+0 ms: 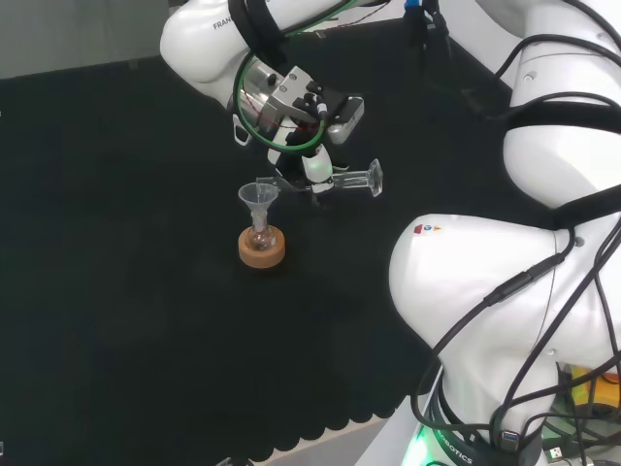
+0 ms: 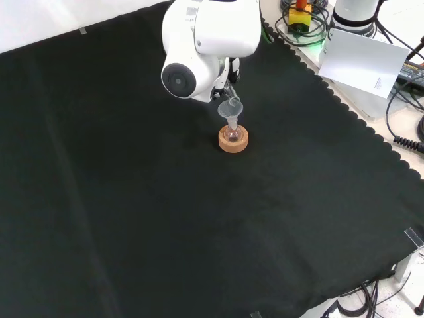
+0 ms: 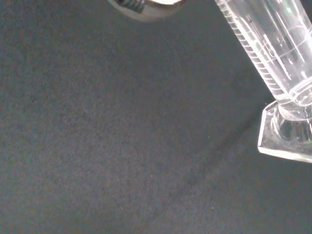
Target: Pour the water from the graduated cylinder into the round-bottom flask.
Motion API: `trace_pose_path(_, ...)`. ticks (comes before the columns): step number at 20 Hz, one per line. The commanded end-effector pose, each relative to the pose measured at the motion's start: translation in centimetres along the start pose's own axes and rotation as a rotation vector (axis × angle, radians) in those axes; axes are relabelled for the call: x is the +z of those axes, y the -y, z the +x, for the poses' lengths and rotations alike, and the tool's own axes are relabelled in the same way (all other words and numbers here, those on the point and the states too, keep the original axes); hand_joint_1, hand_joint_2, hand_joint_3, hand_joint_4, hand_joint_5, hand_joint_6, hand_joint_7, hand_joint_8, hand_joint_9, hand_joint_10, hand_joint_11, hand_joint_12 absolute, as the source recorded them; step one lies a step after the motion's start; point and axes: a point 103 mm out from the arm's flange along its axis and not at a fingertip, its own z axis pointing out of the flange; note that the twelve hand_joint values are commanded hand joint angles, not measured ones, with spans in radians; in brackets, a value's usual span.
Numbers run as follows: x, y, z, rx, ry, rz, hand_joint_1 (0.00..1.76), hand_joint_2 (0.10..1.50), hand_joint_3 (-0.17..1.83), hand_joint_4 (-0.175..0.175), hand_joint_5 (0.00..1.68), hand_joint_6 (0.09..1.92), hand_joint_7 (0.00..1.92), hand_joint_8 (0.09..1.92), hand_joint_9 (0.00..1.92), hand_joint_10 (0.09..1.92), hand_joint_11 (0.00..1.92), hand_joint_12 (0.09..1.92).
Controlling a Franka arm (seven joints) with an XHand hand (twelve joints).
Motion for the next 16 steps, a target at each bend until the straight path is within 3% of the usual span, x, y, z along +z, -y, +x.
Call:
trace_pose_path(1, -0.2, 0.4, -0.2, 0.019, 0.000, 0.013, 1.17, 1.07, -0.03, -0.123, 1.13, 0.79, 1.43, 0.17, 1.58, 0.09, 1.49, 0.59)
trace_pose_path(9, -0.3, 0.9, -0.6, 0.035, 0.008, 0.040, 1.17, 1.07, -0.03, -0.124, 1.13, 0.79, 1.44, 0.17, 1.58, 0.09, 1.49, 0.59)
trace_pose_path(12, 1.0, 1.6, -2.1, 0.028, 0.004, 0.035, 1.17, 1.07, -0.03, -0.124, 1.13, 0.79, 1.44, 0.17, 1.58, 0.09, 1.49, 0.59)
trace_pose_path(16, 0.1, 1.3, -1.3, 0.047, 0.013, 0.060, 1.17, 1.07, -0.03, -0.124, 1.13, 0.79, 1.44, 0.16, 1.59, 0.09, 1.49, 0.59)
